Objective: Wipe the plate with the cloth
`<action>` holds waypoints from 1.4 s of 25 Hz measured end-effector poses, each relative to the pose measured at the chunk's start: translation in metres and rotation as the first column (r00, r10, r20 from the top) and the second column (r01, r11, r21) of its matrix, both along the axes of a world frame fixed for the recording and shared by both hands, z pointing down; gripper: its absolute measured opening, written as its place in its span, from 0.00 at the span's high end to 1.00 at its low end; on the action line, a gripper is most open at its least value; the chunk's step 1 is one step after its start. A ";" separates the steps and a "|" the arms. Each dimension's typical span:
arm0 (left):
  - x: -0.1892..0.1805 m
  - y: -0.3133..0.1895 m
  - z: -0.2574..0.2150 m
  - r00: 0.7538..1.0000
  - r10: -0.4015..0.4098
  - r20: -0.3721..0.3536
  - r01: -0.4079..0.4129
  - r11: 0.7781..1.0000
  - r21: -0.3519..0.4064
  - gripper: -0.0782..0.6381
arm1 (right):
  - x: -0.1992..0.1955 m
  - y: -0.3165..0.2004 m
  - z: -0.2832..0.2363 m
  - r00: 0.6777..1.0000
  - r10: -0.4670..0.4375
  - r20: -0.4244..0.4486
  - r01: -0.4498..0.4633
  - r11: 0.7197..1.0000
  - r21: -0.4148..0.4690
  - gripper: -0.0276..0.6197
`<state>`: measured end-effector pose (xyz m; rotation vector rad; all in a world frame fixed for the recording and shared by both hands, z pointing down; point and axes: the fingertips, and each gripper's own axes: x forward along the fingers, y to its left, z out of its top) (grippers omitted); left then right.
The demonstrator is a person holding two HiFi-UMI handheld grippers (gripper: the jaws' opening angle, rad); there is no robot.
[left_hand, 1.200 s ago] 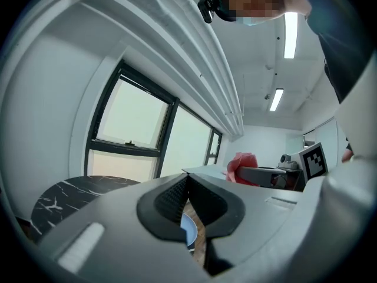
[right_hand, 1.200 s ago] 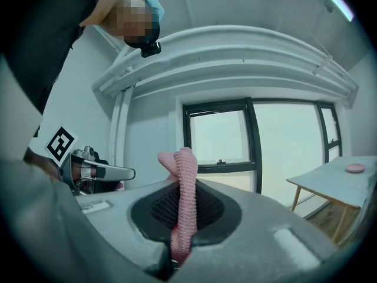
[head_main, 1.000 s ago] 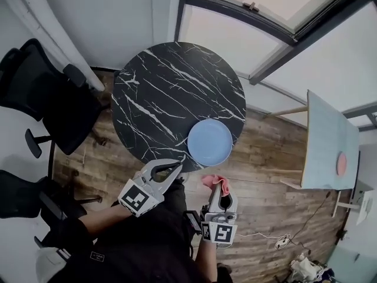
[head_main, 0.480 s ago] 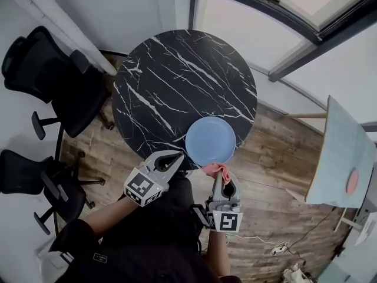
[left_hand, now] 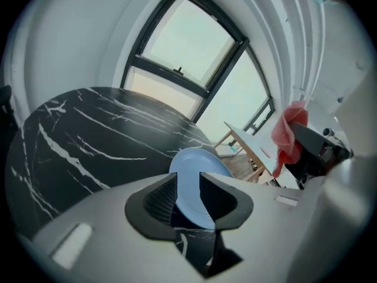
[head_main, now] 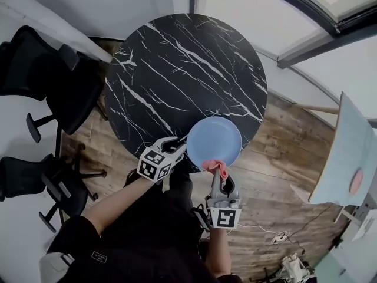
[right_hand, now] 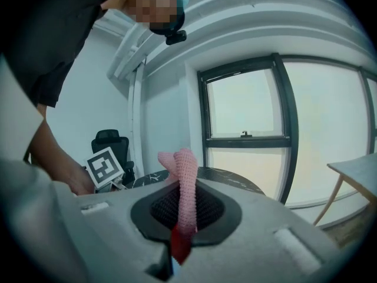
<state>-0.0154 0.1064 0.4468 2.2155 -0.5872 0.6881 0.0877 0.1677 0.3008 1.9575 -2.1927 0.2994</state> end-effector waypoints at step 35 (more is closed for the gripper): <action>0.023 0.000 0.118 0.989 -0.140 0.051 0.149 0.924 -0.353 0.87 | -0.075 0.022 0.258 0.822 -0.557 -0.117 0.351 0.659 -0.665 0.94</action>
